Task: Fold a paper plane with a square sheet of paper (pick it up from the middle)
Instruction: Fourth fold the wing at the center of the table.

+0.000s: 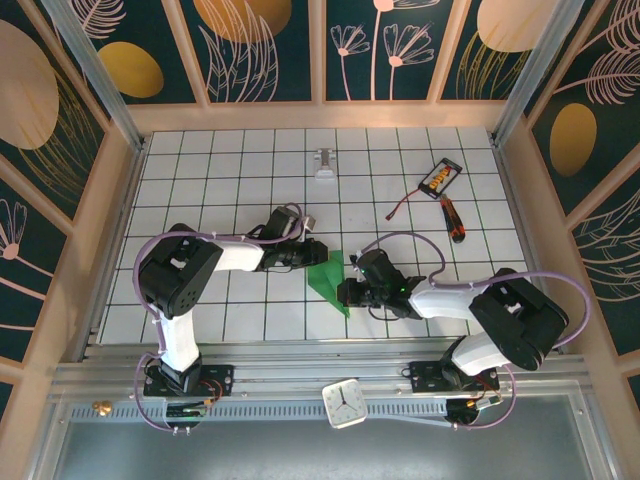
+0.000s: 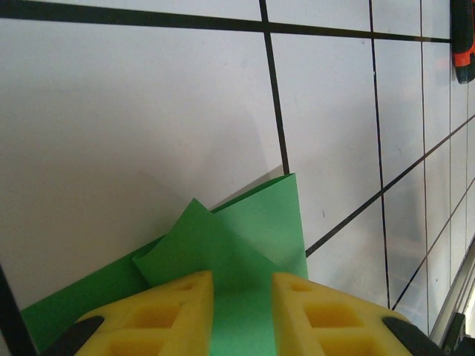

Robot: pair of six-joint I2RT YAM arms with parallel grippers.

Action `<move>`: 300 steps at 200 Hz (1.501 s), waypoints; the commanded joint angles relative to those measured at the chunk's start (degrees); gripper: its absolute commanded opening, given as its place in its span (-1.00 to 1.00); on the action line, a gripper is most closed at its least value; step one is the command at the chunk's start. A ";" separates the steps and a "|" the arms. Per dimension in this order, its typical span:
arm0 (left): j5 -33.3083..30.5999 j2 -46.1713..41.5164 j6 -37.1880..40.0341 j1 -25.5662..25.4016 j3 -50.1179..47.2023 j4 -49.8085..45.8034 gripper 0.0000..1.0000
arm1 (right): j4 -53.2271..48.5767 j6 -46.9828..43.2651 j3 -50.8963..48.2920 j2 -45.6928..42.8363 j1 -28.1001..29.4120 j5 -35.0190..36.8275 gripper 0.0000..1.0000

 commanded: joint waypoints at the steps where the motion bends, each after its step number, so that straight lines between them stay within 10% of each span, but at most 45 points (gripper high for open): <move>1: -0.75 0.73 1.47 0.42 -1.30 -0.70 -0.44 | -0.40 -0.97 1.93 0.62 -0.86 -0.49 -0.75; 92: -0.74 0.93 1.51 0.38 -1.09 -0.79 -0.45 | 2.08 -0.69 3.63 2.48 -2.42 -2.64 -0.61; 300: -0.97 -2.47 1.76 0.37 1.19 -3.43 -0.37 | 7.65 0.57 -1.47 5.02 -4.02 -5.82 -0.97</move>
